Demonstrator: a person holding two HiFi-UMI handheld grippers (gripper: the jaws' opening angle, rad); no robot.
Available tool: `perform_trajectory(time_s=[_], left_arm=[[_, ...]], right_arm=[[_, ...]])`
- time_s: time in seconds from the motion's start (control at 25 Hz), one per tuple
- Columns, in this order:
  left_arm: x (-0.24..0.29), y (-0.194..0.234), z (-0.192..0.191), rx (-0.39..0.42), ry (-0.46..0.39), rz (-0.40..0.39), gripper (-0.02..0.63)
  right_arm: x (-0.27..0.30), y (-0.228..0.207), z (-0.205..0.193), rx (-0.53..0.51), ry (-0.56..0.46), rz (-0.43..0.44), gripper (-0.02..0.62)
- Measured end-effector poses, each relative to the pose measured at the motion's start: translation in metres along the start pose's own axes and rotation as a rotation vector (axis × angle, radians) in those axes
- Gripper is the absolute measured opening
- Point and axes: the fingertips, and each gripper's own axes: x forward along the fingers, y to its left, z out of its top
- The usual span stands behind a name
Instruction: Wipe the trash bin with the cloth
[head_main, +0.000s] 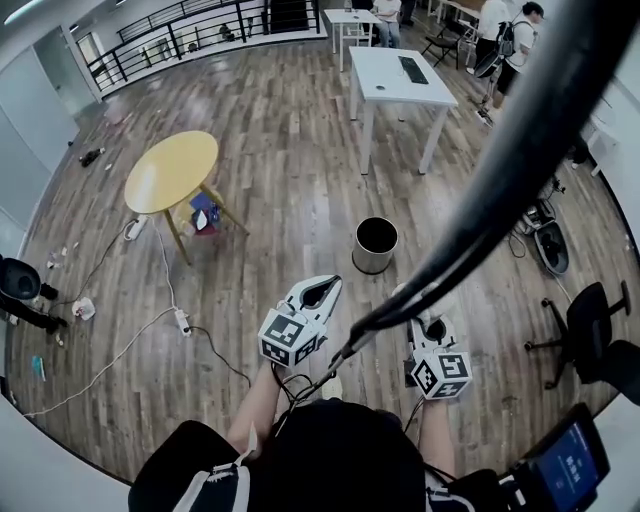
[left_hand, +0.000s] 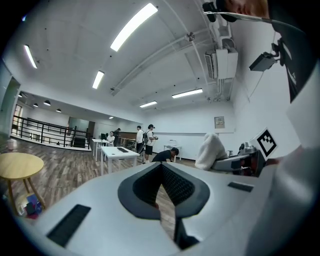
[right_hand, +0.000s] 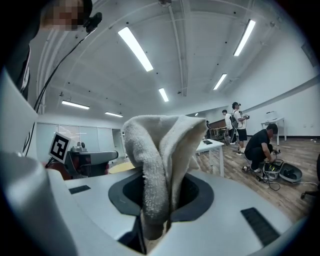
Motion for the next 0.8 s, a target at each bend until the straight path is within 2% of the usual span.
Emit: perform_trajectory(time_s=[0.2, 0.4, 0.64, 0.8], left_arm=[[0.029, 0.028, -0.005, -0.022, 0.009, -0.01, -0.003], [0.077, 0.048, -0.015, -0.036, 0.028, -0.01, -0.003], [0.078, 0.058, -0.015, -0.047, 0.04, 0.016, -0.003], [0.131, 0.071, -0.02, -0.065, 0.054, 0.043, -0.003]], right_arm=[[0.035, -0.011, 0.0, 0.007, 0.015, -0.008, 0.092], [0.071, -0.045, -0.005, 0.022, 0.04, -0.002, 0.092], [0.084, -0.041, -0.006, 0.023, 0.056, 0.035, 0.092], [0.123, -0.085, -0.003, 0.026, 0.079, 0.069, 0.092]])
